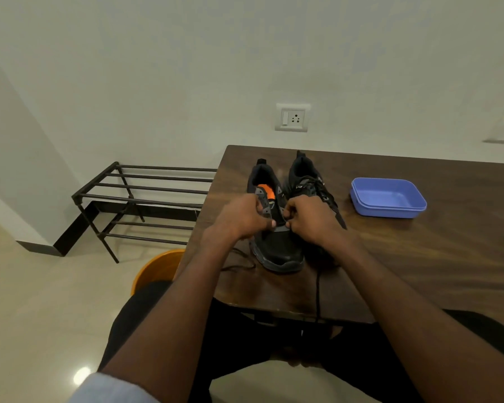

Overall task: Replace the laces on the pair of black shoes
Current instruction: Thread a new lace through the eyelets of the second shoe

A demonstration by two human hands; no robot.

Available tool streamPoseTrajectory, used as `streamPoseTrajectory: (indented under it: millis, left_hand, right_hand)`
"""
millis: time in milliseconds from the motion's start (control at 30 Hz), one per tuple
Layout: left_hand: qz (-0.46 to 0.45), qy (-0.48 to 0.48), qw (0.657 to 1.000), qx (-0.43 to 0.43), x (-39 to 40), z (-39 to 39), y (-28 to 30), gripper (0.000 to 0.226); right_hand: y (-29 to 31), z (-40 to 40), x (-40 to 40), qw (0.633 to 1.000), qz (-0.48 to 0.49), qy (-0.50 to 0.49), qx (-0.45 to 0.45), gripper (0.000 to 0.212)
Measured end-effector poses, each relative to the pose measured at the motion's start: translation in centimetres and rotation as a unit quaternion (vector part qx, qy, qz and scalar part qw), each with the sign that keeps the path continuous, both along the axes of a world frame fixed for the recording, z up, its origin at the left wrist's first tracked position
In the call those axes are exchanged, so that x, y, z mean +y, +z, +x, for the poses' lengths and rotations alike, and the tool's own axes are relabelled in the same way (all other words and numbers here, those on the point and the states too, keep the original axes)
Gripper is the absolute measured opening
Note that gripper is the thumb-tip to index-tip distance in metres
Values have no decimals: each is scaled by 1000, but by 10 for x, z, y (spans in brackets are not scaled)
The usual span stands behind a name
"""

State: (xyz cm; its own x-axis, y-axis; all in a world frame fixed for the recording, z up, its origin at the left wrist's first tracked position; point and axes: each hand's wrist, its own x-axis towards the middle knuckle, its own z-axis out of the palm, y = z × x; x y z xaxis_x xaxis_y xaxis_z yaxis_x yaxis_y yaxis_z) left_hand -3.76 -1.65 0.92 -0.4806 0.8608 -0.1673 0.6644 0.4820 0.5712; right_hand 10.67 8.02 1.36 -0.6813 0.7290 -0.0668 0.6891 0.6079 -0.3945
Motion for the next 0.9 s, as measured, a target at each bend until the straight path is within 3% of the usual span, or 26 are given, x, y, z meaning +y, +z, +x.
streamPoseTrajectory:
  millis: [167,367,667,767,867,900]
  left_hand:
    - [-42,-7,998,50,12,9,-17,49]
    - [-66,10,997,49,14,-5,-22,25]
    - [-51,22,998,22,14,-3,-27,13]
    - [-42,27,998,41,16,-2,-27,12]
    - [-25,51,998,29,17,-3,-20,8]
    - [-31,52,998,-1,15,-3,-14,8]
  right_hand:
    - [1,0,5,999,-36,9,-11,29]
    - [8,0,6,998,-52,3,-42,40]
    - [27,7,-1,980,-152,9,-128,70]
    - [28,11,-2,977,-174,4,-122,62]
    - [35,17,-3,962,-245,-54,-104,16]
    - [37,19,-3,961,-253,-59,-97,13]
